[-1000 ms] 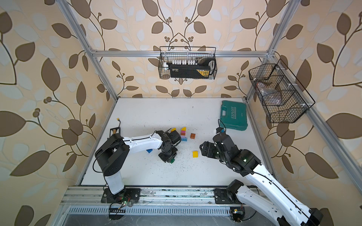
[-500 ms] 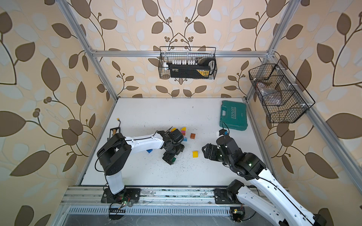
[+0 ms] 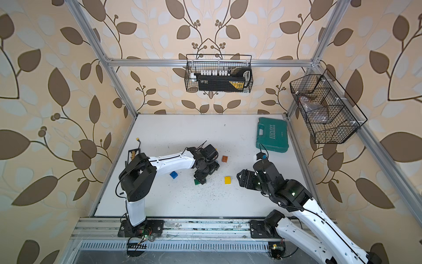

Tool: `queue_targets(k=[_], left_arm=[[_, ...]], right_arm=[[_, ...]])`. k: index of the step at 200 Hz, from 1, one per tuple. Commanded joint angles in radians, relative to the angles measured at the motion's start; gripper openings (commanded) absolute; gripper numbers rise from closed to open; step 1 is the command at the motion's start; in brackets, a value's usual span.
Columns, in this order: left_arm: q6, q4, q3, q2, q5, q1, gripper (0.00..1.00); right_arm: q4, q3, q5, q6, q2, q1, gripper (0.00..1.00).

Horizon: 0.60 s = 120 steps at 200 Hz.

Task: Assemble the number 1 with lego
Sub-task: Move the lego brick at the center of the board.

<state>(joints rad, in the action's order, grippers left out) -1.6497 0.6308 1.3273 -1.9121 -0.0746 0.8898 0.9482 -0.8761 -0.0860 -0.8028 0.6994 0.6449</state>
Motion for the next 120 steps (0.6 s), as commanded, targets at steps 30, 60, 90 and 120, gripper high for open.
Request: queue_targets(k=[30, 60, 90, 120], left_arm=[[0.06, 0.205, 0.008, 0.159, 0.148, 0.053, 0.94], [0.083, 0.337, -0.048, 0.313, 0.29, 0.091, 0.98], [0.145, 0.406, -0.172, 0.525, 0.461, 0.092, 0.99], [0.139, 0.437, -0.343, 0.713, 0.576, 0.09, 0.99]], right_arm=[[0.011, 0.028, -0.058, 0.006, 0.03, -0.004, 0.95], [-0.033, 0.051, -0.017, 0.019, 0.134, -0.008, 0.94], [-0.095, 0.058, 0.071, -0.013, 0.275, -0.008, 0.91], [-0.202, 0.072, 0.105, -0.047, 0.381, 0.007, 0.87]])
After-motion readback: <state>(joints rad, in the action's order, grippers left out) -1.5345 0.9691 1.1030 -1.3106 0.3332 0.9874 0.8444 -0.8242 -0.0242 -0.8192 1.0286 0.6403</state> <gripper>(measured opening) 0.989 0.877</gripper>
